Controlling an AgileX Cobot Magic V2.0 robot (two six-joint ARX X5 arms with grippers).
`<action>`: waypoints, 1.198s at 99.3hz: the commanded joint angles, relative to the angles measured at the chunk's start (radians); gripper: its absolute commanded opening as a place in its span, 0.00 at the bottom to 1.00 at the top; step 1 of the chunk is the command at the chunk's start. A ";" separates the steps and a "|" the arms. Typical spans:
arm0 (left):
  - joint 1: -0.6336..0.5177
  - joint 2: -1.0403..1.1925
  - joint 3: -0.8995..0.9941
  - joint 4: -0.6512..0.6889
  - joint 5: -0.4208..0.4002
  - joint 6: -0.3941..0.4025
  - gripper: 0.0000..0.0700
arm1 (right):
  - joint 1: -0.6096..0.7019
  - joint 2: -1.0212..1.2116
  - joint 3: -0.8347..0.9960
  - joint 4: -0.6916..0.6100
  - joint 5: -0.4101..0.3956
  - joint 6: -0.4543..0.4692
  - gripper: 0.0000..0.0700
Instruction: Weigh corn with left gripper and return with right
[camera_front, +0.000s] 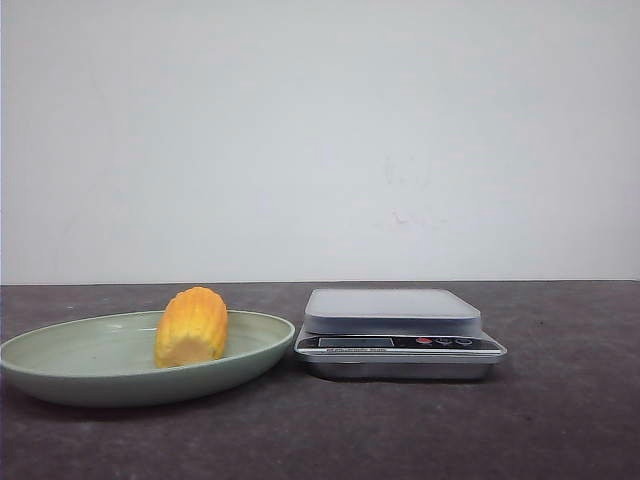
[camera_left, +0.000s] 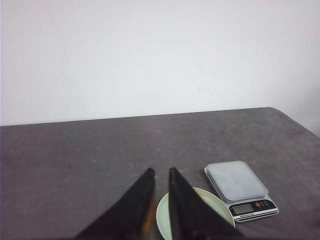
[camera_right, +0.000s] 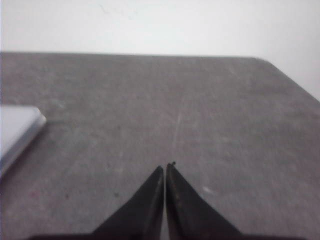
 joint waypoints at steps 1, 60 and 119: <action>-0.005 0.007 0.024 0.011 -0.003 -0.001 0.02 | -0.002 -0.003 -0.001 -0.004 -0.002 0.011 0.00; -0.005 0.007 0.024 0.011 -0.003 -0.001 0.02 | 0.013 -0.003 -0.001 0.009 -0.089 -0.026 0.00; -0.005 0.007 0.024 0.011 -0.003 -0.001 0.02 | 0.013 -0.003 -0.001 0.009 -0.089 -0.026 0.00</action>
